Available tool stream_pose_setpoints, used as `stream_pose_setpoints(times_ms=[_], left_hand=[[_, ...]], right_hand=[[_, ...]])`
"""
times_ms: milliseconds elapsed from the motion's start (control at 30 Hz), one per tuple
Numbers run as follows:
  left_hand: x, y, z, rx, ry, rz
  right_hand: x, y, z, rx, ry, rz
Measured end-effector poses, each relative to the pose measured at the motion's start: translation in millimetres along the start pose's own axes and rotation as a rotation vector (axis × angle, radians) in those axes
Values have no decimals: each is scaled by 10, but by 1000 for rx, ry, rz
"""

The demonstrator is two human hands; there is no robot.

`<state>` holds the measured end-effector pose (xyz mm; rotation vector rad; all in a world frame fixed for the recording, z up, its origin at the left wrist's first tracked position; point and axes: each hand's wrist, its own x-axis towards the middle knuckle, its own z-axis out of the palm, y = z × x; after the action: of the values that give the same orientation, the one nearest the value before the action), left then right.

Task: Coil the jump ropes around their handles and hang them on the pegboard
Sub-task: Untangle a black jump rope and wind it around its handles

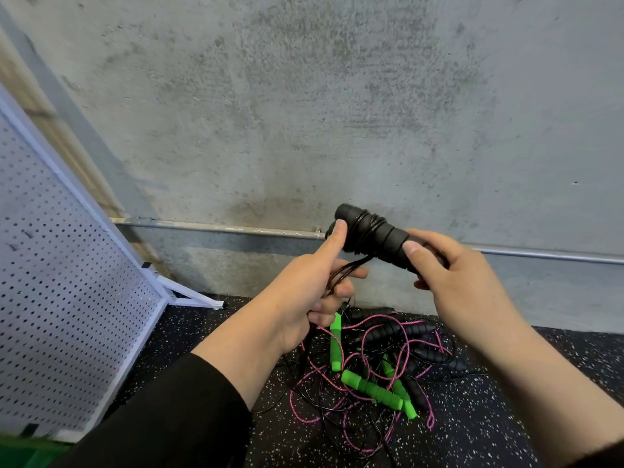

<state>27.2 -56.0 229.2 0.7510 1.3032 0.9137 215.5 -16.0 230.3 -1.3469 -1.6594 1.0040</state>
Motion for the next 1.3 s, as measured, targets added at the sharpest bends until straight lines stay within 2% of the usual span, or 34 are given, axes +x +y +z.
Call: stream_pose_setpoints(times_ms=[267,700,867,1033,1100,1167,1233,1300], left_hand=[[43,-20,10,-101,-7,3],[68,-19,-37,-210,63,55],[34,-22,10,-102,22,39],[51,-60,7,-127,127,60],[66,-57,-27,-166,134,79],[53,-44,-27,-179,100,107],[23,-28,-13,-190,41,162],[5,-9,-4,-186,0,216]], right_hand=[[-76,29,108,-275,-45,-108],[-66,26,86,-275,-63,-114],[-85,73,141,-327,-48,-167],[-127,51,201,-423,-92,-263],[-110,42,189,-357,-137,-233],[-69,14,150,-163,-87,-113],[-35,-1,114,189,-54,121],[-41,-40,91,528,-199,392]])
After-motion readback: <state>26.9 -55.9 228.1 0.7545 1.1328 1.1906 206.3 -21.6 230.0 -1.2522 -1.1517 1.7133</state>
